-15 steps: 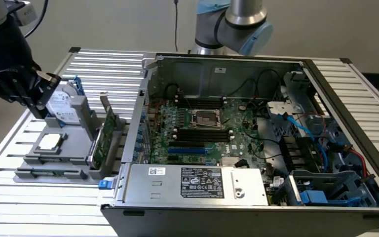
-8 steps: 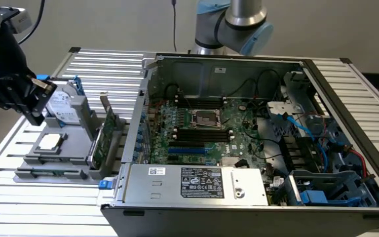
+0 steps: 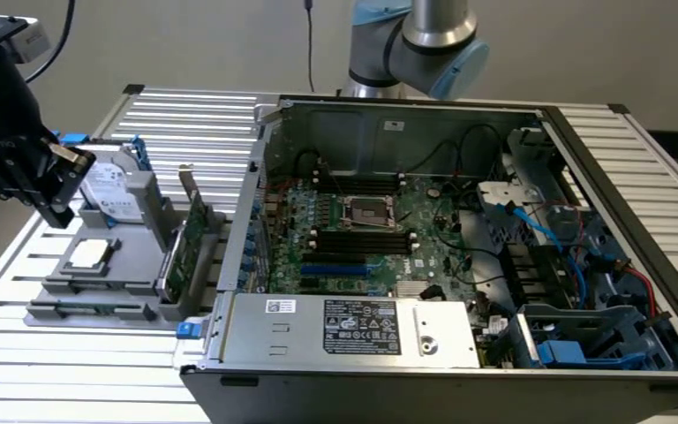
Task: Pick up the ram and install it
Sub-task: 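Pick up the ram and move it above insertion slot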
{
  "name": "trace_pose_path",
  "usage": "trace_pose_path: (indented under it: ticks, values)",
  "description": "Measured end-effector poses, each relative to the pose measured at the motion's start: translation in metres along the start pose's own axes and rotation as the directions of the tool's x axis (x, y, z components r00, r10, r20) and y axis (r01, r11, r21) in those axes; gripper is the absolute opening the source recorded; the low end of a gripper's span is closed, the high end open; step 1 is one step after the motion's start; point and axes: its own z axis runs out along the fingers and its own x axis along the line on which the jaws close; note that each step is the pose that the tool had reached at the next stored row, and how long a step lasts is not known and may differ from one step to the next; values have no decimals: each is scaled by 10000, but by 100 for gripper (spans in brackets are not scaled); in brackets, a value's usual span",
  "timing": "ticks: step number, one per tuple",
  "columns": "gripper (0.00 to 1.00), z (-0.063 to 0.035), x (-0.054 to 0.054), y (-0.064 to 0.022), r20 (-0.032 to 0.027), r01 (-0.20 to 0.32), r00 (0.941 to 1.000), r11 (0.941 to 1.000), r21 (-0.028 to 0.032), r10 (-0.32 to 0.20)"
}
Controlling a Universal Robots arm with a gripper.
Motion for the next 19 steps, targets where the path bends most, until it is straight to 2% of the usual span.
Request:
trace_pose_path:
  ticks: [9,11,15,19]
  values:
    - [11,0,-1,-2,1,2,10000,10000,0,-2]
    - [11,3,6,-8,-3,43,10000,10000,-27,-43]
    - [11,26,5,-9,-33,751,9972,9972,-11,-751]
    - [11,58,4,-10,-66,1481,9890,9890,2,-1481]
